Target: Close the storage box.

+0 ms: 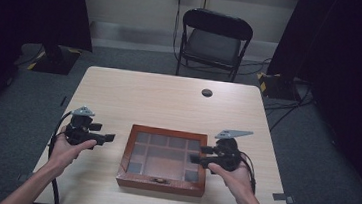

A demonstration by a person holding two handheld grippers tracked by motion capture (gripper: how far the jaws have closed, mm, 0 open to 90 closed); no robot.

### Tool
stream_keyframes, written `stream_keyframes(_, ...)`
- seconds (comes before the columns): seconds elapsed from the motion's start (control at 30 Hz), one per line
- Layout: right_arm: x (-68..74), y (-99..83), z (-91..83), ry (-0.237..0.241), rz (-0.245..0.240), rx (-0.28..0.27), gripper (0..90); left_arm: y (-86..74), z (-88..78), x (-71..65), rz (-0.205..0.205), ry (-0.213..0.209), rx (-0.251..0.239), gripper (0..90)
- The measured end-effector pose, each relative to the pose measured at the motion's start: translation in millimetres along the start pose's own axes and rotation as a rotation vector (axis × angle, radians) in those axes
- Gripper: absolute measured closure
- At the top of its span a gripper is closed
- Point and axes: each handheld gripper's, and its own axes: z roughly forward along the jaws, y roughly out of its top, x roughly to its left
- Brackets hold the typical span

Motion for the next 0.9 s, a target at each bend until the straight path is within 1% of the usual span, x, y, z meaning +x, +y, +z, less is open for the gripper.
stream_keyframes(0.03, -6.5, -3.8, -4.5, -0.04, 0.024, -0.002, 35.7, -1.7, 0.6, 1.1, 0.001, 0.002, 0.01, 22.6)
stream_keyframes(0.07, -13.0, -7.8, -9.2, -0.073, 0.06, -0.009, 33.1, -3.4, 1.3, 1.6, 0.004, 0.009, 0.022, 22.7)
stream_keyframes(0.1, -19.5, -11.8, -13.8, -0.094, 0.092, -0.016, 32.0, -5.1, 2.0, 2.4, 0.008, 0.009, 0.032, 22.6)
stream_keyframes(0.13, -25.6, -15.4, -18.3, -0.118, 0.109, -0.018, 31.5, -7.0, 2.1, 3.3, 0.012, 0.012, 0.04, 22.7)
stream_keyframes(0.2, -36.7, -22.4, -27.5, -0.175, 0.139, -0.035, 27.2, -10.7, 2.9, 6.1, 0.009, 0.018, 0.055, 22.6)
stream_keyframes(0.23, -42.3, -25.7, -31.0, -0.198, 0.152, -0.036, 26.2, -12.8, 2.5, 9.6, 0.022, 0.032, 0.073, 22.6)
stream_keyframes(0.27, -42.3, -25.7, -31.0, -0.198, 0.152, -0.036, 26.2, -12.8, 2.5, 9.6, 0.022, 0.032, 0.073, 22.6)
stream_keyframes(0.3, -55.0, -34.0, -36.1, -0.255, 0.178, -0.036, 19.5, -16.3, 2.3, 15.0, -0.004, 0.048, 0.076, 22.0)
stream_keyframes(0.33, -61.2, -38.1, -36.9, -0.269, 0.205, -0.031, 16.4, -17.8, 2.7, 17.0, -0.019, 0.043, 0.073, 21.1)
stream_keyframes(0.37, -65.2, -41.3, -37.2, -0.282, 0.232, -0.023, 16.1, -17.8, 2.7, 17.0, -0.019, 0.043, 0.073, 20.1)
stream_keyframes(0.4, -65.2, -41.3, -37.2, -0.282, 0.232, -0.023, 16.1, -20.1, 2.5, 20.4, -0.017, 0.048, 0.076, 20.1)
stream_keyframes(0.43, -73.1, -47.3, -36.8, -0.308, 0.24, -0.022, 16.1, -21.8, 2.4, 22.7, -0.019, 0.059, 0.086, 19.6)
stream_keyframes(0.47, -82.5, -54.7, -34.7, -0.331, 0.302, 0.008, 14.9, -24.9, 3.8, 25.9, -0.042, 0.079, 0.089, 19.4)
stream_keyframes(0.5, -85.1, -56.9, -33.9, -0.339, 0.305, 0.015, 14.9, -26.2, 4.1, 27.7, -0.043, 0.087, 0.1, 19.4)
stream_keyframes(0.53, -86.8, -59.0, -31.8, -0.358, 0.298, 0.029, 14.9, -27.6, 5.3, 29.2, -0.041, 0.094, 0.112, 19.4)
stream_keyframes(0.57, -88.2, -60.8, -29.5, -0.375, 0.287, 0.055, 14.9, -29.4, 7.1, 30.9, -0.041, 0.106, 0.129, 19.3)
stream_keyframes(0.6, -90.3, -62.7, -25.5, -0.397, 0.307, 0.075, 14.9, -30.4, 8.0, 32.3, -0.041, 0.116, 0.141, 19.4)
stream_keyframes(0.67, -93.6, -64.7, -20.4, -0.419, 0.348, 0.115, 15.0, -33.7, 11.6, 34.0, -0.051, 0.159, 0.166, 19.5)
stream_keyframes(0.7, -93.8, -65.0, -18.1, -0.427, 0.35, 0.132, 15.1, -33.7, 11.6, 34.0, -0.051, 0.159, 0.166, 19.7)
stream_keyframes(0.73, -94.4, -65.7, -15.5, -0.445, 0.336, 0.141, 15.1, -37.5, 14.3, 35.5, -0.04, 0.182, 0.182, 19.3)
stream_keyframes(0.77, -93.9, -65.9, -14.2, -0.454, 0.345, 0.155, 15.1, -38.7, 14.6, 35.4, -0.033, 0.193, 0.175, 17.9)
stream_keyframes(0.8, -93.7, -66.8, -11.5, -0.472, 0.341, 0.171, 14.9, -39.2, 15.3, 34.9, -0.027, 0.209, 0.173, 17.9)
stream_keyframes(0.83, -94.1, -67.9, -9.6, -0.493, 0.311, 0.167, 14.3, -39.9, 16.8, 33.8, -0.022, 0.232, 0.167, 17.7)
stream_keyframes(0.87, -93.0, -68.4, -7.8, -0.512, 0.297, 0.166, 14.1, -40.9, 18.5, 32.5, -0.002, 0.262, 0.168, 16.9)
stream_keyframes(0.9, -92.5, -69.2, -6.0, -0.536, 0.275, 0.164, 13.9, -42.9, 20.6, 31.4, -0.008, 0.268, 0.147, 14.0)
